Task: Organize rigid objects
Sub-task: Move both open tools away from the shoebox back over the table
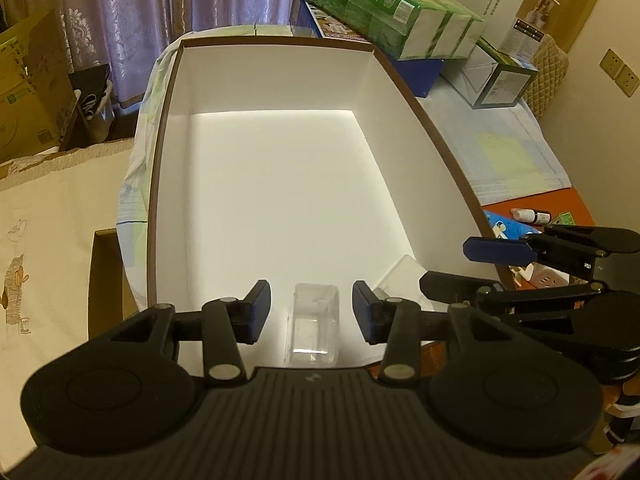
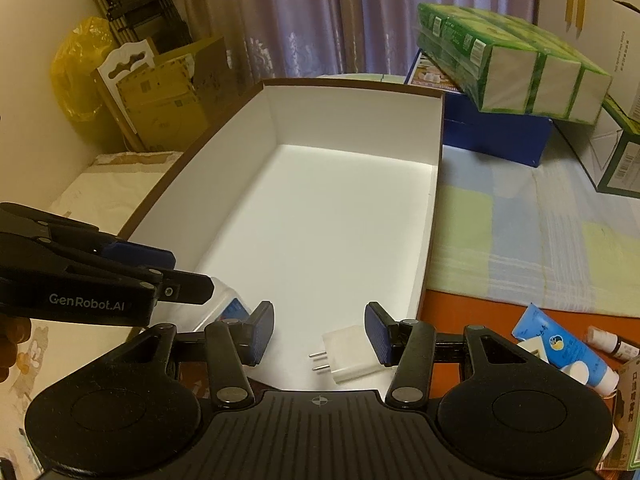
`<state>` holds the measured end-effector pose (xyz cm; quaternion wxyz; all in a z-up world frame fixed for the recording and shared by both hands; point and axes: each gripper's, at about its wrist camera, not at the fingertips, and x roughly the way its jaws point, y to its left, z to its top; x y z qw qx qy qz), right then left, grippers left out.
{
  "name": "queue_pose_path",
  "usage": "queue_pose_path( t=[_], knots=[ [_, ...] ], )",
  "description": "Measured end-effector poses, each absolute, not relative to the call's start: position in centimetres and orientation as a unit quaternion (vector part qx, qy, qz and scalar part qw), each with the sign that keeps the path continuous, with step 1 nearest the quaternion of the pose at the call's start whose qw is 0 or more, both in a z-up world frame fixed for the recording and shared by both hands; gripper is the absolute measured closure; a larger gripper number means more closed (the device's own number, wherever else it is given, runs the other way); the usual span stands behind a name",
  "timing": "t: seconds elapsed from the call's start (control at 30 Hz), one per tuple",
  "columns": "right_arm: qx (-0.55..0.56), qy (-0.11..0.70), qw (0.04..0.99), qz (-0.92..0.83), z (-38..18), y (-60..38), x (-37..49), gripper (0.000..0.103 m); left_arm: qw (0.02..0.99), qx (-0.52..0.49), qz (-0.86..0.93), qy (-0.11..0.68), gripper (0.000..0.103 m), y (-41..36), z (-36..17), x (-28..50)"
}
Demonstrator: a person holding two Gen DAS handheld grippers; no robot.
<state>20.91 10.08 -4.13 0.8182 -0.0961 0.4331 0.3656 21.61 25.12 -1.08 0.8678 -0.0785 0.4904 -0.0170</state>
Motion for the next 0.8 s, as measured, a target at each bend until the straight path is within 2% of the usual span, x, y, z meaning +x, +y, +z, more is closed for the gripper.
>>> queue_pose_path(
  t=[0.8],
  knots=[
    [-0.027,0.378,0.861,0.338,-1.0,3.8,16.8,0.055,0.906,-0.052,-0.058,0.416,0.063,20.6,2.2,18.0]
  ],
)
